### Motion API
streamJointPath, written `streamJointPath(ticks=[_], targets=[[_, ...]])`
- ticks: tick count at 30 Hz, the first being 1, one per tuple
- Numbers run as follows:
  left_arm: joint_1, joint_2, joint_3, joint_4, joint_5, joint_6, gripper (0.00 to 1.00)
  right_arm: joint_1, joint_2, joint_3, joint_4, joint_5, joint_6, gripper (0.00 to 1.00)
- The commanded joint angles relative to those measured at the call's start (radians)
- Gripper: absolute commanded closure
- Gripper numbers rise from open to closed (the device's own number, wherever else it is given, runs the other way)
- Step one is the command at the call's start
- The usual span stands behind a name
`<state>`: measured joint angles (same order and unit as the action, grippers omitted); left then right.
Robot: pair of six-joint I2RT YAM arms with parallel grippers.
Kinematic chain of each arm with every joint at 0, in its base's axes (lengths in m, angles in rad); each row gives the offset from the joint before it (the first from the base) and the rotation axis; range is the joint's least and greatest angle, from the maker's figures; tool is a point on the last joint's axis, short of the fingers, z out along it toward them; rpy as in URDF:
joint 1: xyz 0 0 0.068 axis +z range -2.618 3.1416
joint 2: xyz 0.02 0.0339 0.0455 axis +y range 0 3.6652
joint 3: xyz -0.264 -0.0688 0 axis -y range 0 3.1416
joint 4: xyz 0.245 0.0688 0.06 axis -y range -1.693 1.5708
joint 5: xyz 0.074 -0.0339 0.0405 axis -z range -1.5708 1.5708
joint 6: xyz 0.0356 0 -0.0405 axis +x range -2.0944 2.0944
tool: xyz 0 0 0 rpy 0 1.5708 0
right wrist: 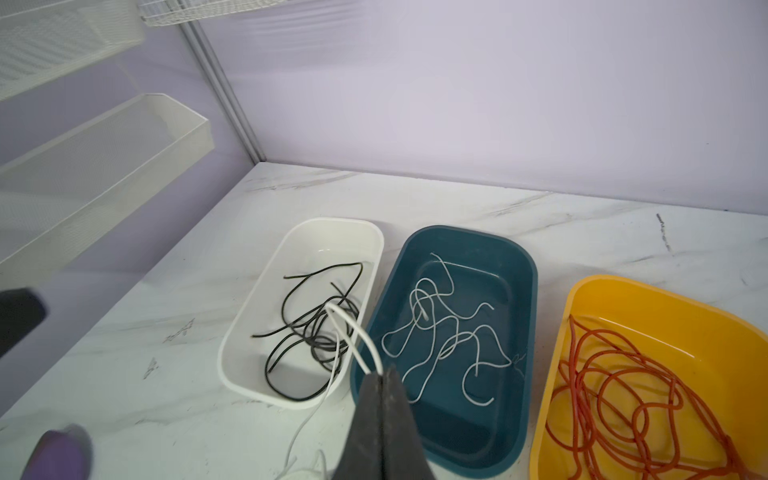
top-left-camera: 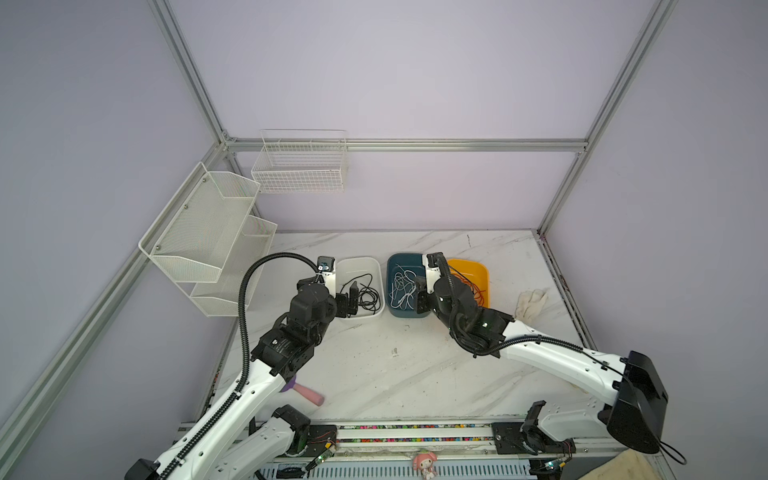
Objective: Untangle the cables
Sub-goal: 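Carry the thin white strands into the teal tub with the right gripper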
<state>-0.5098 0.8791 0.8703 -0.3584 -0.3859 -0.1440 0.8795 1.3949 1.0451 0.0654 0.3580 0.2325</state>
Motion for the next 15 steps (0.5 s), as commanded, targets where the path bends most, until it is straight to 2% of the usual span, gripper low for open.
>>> streamJointPath(ticks=[1,7,15], targets=[[0.006,0.000,-0.039,0.041,0.003,0.015,0.00,-0.064,0.050,0.052,0.033,-0.035,0.002,1.00],[0.005,0.001,-0.039,0.041,0.002,0.019,0.00,-0.159,0.188,0.118,0.050,-0.071,0.030,1.00],[0.001,0.004,-0.040,0.041,0.002,0.021,0.00,-0.198,0.357,0.144,0.097,-0.069,0.058,1.00]])
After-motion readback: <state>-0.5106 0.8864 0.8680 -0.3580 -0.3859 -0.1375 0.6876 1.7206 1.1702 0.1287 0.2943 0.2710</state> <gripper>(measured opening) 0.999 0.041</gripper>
